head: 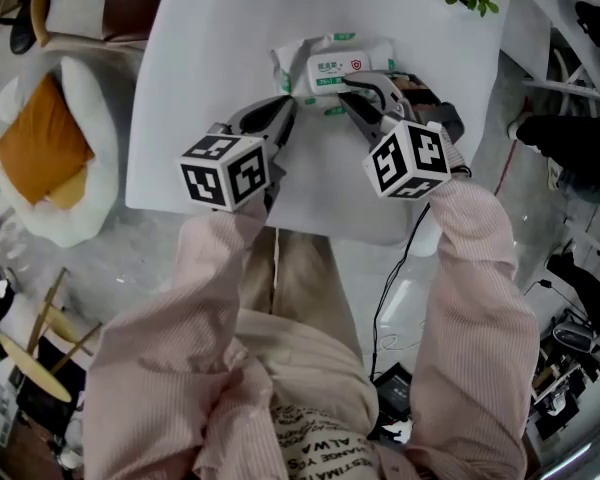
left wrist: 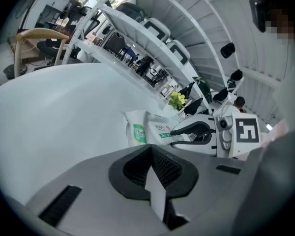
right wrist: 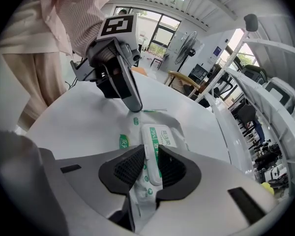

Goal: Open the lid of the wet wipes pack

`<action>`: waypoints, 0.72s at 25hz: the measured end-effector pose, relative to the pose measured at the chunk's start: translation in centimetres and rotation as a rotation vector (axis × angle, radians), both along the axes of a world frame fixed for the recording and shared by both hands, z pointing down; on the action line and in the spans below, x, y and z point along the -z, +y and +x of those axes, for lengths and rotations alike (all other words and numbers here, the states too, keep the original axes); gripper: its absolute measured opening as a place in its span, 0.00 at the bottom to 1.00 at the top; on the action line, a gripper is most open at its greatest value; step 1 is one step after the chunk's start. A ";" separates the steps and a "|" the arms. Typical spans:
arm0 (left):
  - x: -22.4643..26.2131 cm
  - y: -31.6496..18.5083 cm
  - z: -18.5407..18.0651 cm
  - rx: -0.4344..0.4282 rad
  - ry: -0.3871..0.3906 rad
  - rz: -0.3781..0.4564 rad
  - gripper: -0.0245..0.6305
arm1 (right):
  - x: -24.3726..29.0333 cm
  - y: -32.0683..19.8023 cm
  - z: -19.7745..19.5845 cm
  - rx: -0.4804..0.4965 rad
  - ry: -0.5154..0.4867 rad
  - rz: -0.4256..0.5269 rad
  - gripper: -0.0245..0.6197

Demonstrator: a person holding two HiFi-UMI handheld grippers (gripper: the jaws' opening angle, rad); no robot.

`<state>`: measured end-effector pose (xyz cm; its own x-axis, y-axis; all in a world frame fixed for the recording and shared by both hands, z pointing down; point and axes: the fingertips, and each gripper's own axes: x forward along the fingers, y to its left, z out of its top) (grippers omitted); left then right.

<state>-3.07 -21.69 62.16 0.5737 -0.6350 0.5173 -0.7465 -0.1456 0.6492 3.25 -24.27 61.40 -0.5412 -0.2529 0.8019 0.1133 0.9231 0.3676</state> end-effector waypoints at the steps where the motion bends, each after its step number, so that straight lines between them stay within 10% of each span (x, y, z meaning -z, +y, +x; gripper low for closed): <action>1: -0.1 0.0 0.0 -0.011 -0.010 -0.005 0.04 | 0.0 0.0 0.0 0.005 0.006 -0.009 0.16; 18: -0.4 0.1 0.2 -0.062 -0.084 -0.033 0.04 | 0.6 0.0 0.0 0.030 0.037 -0.181 0.13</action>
<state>-2.86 -21.54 62.60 0.5655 -0.5814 0.5850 -0.7884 -0.1730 0.5903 3.23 -24.29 60.81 -0.5155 -0.0868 0.8525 0.1525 0.9697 0.1909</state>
